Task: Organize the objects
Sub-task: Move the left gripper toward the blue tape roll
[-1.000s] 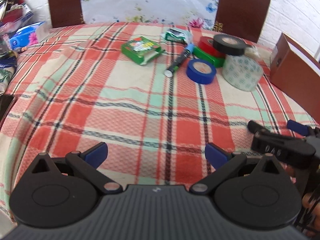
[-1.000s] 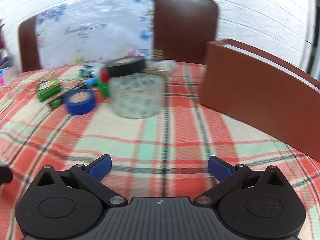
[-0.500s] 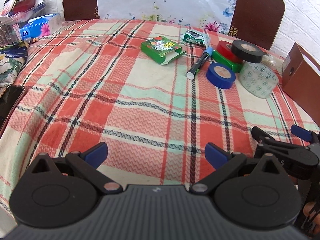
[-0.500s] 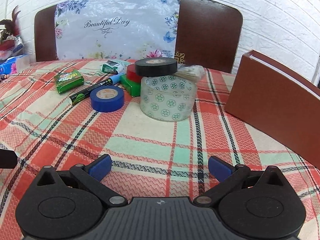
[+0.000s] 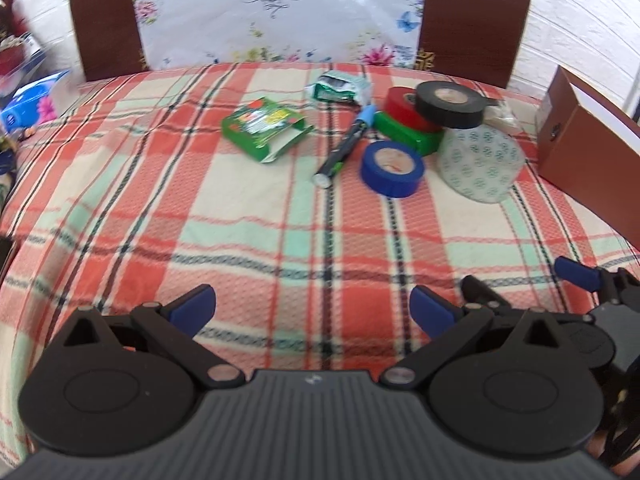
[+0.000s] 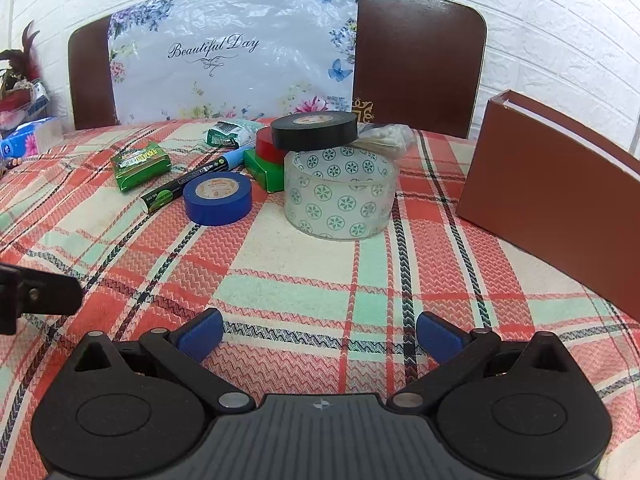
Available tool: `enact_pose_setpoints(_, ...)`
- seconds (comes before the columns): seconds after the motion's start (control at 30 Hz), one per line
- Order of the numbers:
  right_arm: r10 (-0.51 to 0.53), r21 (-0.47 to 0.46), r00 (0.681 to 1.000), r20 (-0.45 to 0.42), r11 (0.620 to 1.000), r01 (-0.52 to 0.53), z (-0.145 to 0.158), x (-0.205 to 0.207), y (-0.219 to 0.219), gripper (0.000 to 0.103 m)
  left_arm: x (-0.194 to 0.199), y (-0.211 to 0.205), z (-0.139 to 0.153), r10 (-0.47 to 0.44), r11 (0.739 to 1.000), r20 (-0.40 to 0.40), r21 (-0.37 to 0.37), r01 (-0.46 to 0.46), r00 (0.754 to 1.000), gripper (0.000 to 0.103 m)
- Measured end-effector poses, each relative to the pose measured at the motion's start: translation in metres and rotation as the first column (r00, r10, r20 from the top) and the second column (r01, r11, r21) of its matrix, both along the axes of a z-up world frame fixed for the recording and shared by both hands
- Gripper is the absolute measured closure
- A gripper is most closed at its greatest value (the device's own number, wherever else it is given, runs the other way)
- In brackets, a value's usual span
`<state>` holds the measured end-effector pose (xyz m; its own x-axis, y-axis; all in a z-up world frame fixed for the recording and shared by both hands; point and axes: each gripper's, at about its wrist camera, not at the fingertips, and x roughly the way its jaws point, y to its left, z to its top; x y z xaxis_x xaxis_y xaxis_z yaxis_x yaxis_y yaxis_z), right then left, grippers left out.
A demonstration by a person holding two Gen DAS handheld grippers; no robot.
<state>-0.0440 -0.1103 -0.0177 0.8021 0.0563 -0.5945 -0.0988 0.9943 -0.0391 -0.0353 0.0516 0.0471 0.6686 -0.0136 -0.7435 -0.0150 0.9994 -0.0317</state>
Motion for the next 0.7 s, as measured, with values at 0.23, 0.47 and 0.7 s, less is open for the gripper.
enact_pose_setpoints(0.23,0.003,0.029,1.0,-0.009,1.0,-0.003,-0.001,0.001,-0.003,0.001,0.005,-0.008,-0.002,-0.006,1.0,-0.013,0.011,0.006,1.0,0.0)
enact_pose_setpoints(0.47,0.009,0.033,1.0,-0.008,0.999,-0.009,-0.001,0.004,-0.003,0.001,0.009,-0.008,-0.005,0.004,1.0,-0.024,0.018,-0.004,1.0,0.0)
enact_pose_setpoints(0.7,0.046,0.019,0.999,0.002,0.999,-0.046,0.0,0.007,0.004,0.002,0.017,0.0,-0.008,0.015,1.0,-0.03,0.007,-0.014,0.999,0.0)
